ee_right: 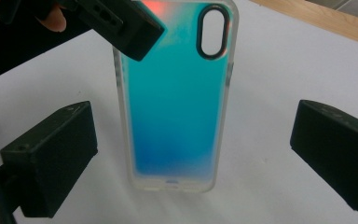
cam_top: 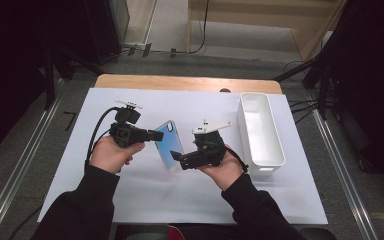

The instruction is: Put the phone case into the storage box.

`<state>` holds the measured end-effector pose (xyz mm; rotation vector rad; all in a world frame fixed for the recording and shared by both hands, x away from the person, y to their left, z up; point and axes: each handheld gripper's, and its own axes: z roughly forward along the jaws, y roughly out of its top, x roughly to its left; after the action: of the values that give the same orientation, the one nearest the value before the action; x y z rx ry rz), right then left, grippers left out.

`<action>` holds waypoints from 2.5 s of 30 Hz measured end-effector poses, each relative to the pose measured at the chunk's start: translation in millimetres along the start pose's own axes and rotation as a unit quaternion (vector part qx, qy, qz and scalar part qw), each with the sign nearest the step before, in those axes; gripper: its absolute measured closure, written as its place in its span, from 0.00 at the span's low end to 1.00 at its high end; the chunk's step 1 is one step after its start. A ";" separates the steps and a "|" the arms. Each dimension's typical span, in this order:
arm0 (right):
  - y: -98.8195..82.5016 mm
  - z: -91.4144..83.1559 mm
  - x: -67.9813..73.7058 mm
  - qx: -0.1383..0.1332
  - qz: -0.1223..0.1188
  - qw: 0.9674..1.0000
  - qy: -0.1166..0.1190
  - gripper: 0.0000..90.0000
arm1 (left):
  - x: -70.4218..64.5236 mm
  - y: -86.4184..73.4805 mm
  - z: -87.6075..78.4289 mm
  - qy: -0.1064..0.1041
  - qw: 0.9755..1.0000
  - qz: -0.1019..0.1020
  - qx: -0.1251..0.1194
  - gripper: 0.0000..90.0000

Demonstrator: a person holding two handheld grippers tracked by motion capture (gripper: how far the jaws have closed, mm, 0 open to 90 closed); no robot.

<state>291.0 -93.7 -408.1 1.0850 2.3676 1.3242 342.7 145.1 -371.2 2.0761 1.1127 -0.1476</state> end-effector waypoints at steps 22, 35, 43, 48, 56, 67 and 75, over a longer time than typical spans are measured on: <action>14.0 10.1 8.1 0.013 0.000 1.000 0.005 0.00 | -7.9 0.0 3.8 -0.007 1.000 0.002 0.000 0.88; 11.8 20.4 8.4 0.017 0.001 1.000 -0.005 0.00 | -11.7 -0.3 6.9 -0.011 1.000 0.000 0.003 0.88; 8.7 26.5 7.7 0.017 0.004 1.000 -0.012 0.00 | -15.8 -1.1 9.9 -0.013 1.000 0.008 0.002 0.88; 6.8 29.8 8.1 0.019 0.000 1.000 -0.011 0.00 | -17.8 -1.8 12.7 -0.015 1.000 0.007 0.007 0.88; 4.4 32.9 6.8 0.017 -0.003 1.000 -0.019 0.00 | -19.6 -2.4 15.4 -0.020 1.000 0.005 0.008 0.88; 3.2 31.0 4.7 0.009 0.001 1.000 -0.004 0.15 | -21.6 -3.3 17.8 -0.020 1.000 0.002 0.009 0.88; 4.0 29.3 3.6 0.007 0.000 1.000 -0.003 0.16 | -22.2 -3.1 17.1 -0.022 1.000 0.006 0.006 0.88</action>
<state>305.3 -71.1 -421.0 1.0913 2.3768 1.3050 330.8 119.9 -375.6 2.0794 1.0755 -0.1942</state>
